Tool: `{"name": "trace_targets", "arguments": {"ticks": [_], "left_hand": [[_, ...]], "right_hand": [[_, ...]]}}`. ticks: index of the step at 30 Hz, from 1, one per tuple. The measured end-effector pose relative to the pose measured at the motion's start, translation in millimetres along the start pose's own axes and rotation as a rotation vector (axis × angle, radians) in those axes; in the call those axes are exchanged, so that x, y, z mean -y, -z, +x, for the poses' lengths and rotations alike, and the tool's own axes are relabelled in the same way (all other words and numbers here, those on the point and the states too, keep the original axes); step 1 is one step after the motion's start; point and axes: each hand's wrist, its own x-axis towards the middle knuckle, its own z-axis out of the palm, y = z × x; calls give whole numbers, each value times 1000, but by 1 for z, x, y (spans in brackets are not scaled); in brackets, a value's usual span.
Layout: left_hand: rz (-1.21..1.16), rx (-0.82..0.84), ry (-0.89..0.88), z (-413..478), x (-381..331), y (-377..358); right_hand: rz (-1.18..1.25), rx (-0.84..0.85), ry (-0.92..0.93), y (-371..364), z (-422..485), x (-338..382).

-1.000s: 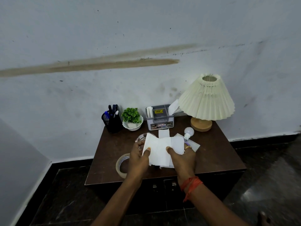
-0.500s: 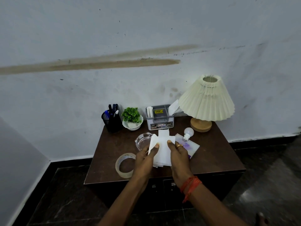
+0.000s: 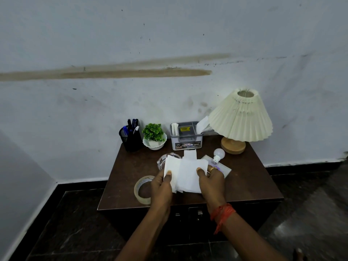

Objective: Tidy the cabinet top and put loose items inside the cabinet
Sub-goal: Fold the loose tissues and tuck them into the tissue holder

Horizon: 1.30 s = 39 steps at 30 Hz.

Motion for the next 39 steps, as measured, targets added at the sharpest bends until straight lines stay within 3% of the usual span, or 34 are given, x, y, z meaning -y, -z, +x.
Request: {"name": "trace_targets", "arguments": {"ticks": [9, 21, 28, 35, 39], "left_hand": [[107, -72, -95, -2, 0, 6], [111, -36, -87, -11, 4, 1], [109, 27, -78, -15, 11, 0], [-180, 43, 105, -15, 13, -2], [-269, 92, 145, -19, 14, 2]], "right_hand": [[5, -9, 23, 11, -1, -1], [199, 104, -213, 4, -6, 11], [120, 164, -91, -4, -21, 18], [214, 370, -118, -20, -37, 11], [102, 390, -34, -16, -43, 13]]}}
